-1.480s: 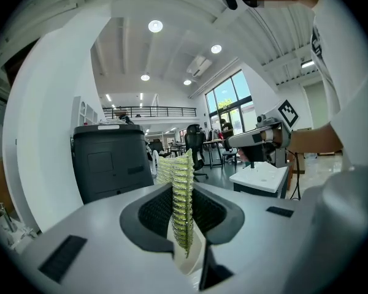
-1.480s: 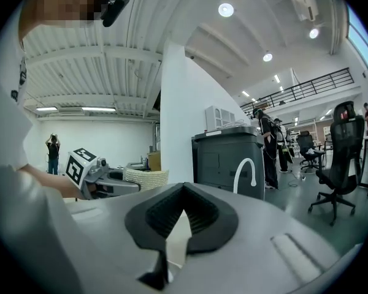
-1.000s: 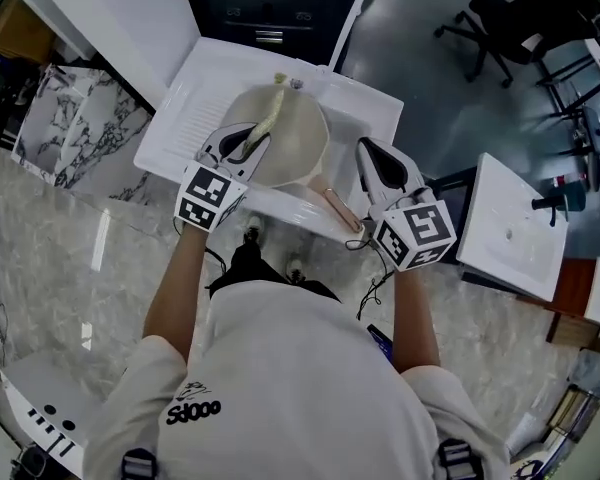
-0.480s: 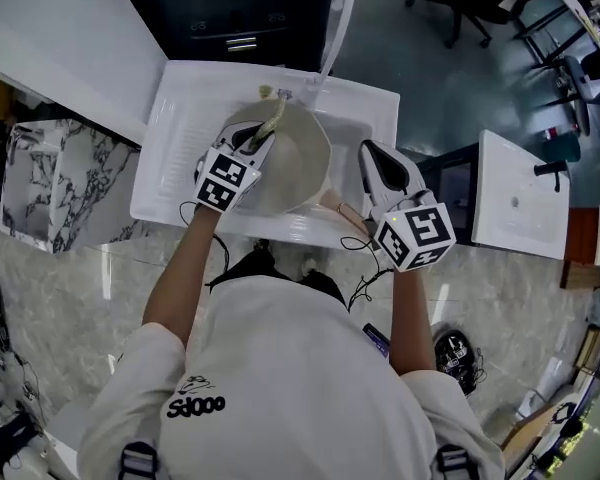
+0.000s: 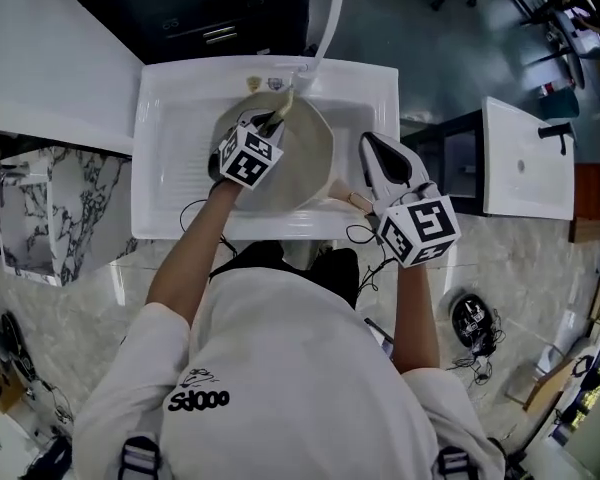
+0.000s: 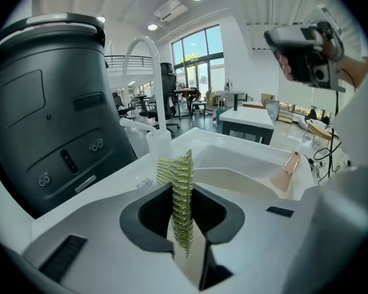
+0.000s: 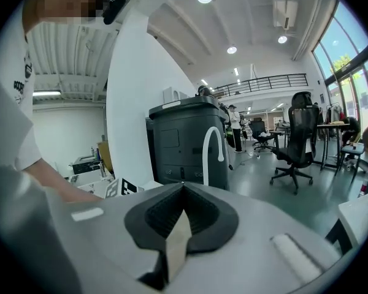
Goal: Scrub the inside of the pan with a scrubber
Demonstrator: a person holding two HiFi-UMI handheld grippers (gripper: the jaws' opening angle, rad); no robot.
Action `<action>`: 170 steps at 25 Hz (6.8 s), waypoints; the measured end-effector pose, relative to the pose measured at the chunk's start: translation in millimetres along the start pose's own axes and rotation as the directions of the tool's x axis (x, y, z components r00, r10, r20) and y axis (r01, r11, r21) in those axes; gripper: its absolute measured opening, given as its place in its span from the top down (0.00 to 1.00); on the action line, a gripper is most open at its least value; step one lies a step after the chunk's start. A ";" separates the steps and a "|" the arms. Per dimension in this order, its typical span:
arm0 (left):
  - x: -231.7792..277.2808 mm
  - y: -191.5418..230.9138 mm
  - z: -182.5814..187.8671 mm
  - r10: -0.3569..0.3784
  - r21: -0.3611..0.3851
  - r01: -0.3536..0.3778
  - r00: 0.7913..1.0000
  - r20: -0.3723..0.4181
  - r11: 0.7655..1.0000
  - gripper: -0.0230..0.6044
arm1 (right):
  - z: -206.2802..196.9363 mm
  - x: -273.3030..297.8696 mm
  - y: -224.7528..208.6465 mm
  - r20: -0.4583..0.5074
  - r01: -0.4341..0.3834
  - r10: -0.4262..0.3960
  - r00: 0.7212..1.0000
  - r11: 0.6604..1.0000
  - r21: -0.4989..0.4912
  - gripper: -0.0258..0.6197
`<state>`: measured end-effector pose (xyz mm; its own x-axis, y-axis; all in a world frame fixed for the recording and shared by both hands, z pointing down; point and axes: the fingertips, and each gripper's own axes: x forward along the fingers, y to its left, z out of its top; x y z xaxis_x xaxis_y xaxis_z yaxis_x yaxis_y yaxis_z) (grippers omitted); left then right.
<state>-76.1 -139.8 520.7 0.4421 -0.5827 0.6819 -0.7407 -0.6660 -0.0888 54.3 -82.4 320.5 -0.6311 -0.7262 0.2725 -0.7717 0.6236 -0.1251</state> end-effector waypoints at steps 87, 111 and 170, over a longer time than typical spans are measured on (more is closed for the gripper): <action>75.7 -94.0 -95.7 -0.297 0.235 0.510 0.752 -0.588 0.827 0.86 | -73.7 -32.5 -15.6 -0.152 0.111 -0.095 0.984 0.989 0.098 0.95; 88.6 16.7 -91.2 0.046 0.435 0.209 0.861 -0.507 0.876 0.85 | -70.7 -28.1 -7.3 -0.149 0.090 -0.076 0.986 0.992 0.091 0.95; -93.0 -80.1 -153.5 -0.617 -0.189 0.848 0.190 -0.763 0.495 0.85 | -69.1 -7.7 28.2 -0.117 0.000 0.011 0.993 0.995 0.096 0.95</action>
<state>-135.6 39.2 575.8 0.1551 0.6558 0.7388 -0.0873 -0.7358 0.6715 42.9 -39.2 380.7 -0.6259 -0.6805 0.3809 -0.7759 0.5927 -0.2161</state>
